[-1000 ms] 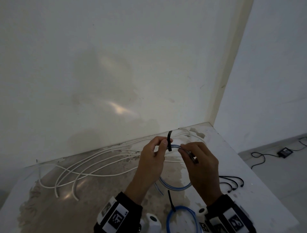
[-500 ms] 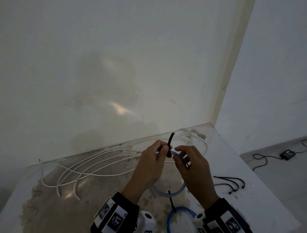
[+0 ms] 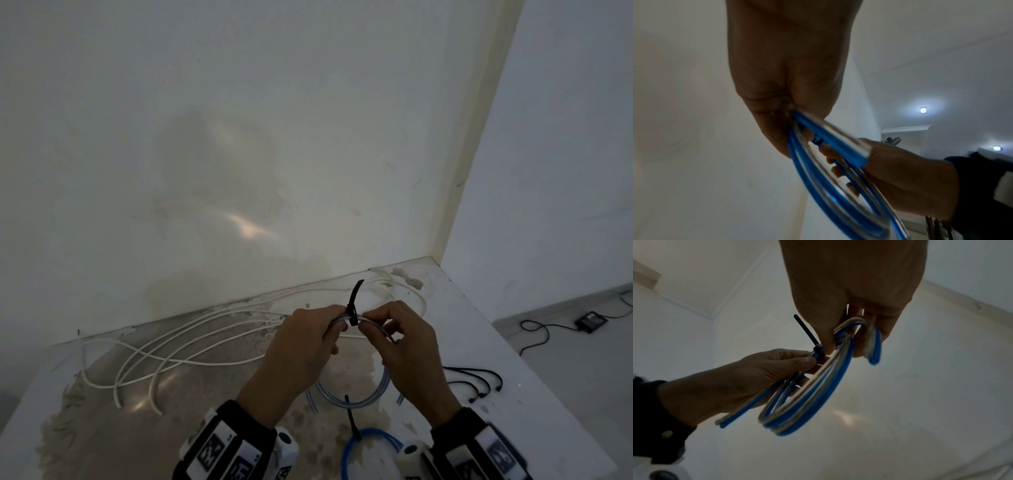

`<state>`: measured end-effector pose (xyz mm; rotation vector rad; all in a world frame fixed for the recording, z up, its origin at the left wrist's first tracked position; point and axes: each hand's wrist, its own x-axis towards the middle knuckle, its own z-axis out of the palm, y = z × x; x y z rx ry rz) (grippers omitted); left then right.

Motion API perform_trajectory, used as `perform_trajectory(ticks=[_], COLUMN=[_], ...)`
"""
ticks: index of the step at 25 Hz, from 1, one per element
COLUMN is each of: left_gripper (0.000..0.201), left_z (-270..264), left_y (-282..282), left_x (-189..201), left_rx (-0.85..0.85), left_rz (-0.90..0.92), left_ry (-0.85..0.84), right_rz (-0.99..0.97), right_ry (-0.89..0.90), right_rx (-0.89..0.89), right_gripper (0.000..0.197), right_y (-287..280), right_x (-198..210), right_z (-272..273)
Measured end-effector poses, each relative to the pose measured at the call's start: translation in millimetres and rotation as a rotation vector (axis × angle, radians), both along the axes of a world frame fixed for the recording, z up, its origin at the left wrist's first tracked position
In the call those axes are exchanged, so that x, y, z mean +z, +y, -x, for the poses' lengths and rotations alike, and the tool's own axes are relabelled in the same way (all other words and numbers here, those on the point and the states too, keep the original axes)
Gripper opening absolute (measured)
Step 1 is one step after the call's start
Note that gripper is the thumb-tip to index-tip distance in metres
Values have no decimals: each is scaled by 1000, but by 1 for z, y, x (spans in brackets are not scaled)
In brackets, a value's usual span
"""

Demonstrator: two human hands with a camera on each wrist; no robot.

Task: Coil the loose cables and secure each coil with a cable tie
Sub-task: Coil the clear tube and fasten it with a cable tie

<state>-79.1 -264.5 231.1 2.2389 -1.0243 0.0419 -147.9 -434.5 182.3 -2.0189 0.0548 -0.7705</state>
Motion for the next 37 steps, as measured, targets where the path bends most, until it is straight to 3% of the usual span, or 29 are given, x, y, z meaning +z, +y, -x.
perform_trajectory(ticks=[6, 11, 26, 29, 32, 37], left_gripper=[22, 33, 14, 14, 20, 23], left_z=[0, 7, 10, 9, 9, 11], left_y=[-3, -8, -5, -1, 2, 2], left_x=[-5, 6, 5, 5, 7, 7], left_rx=[-5, -1, 113, 100, 47, -46], left_rz=[-38, 148, 185, 208, 222, 302], left_ry=[-25, 201, 252, 240, 225, 302], right_rz=[3, 22, 50, 93, 3, 108], right_ry=[-11, -39, 56, 75, 54, -16], right_rx=[-7, -25, 55, 75, 122, 171], right_gripper=[13, 11, 7, 12, 21, 6], right_y=[-1, 6, 10, 9, 7, 13], right_x=[3, 13, 17, 27, 46, 57], right_z=[1, -1, -2, 4, 1, -7])
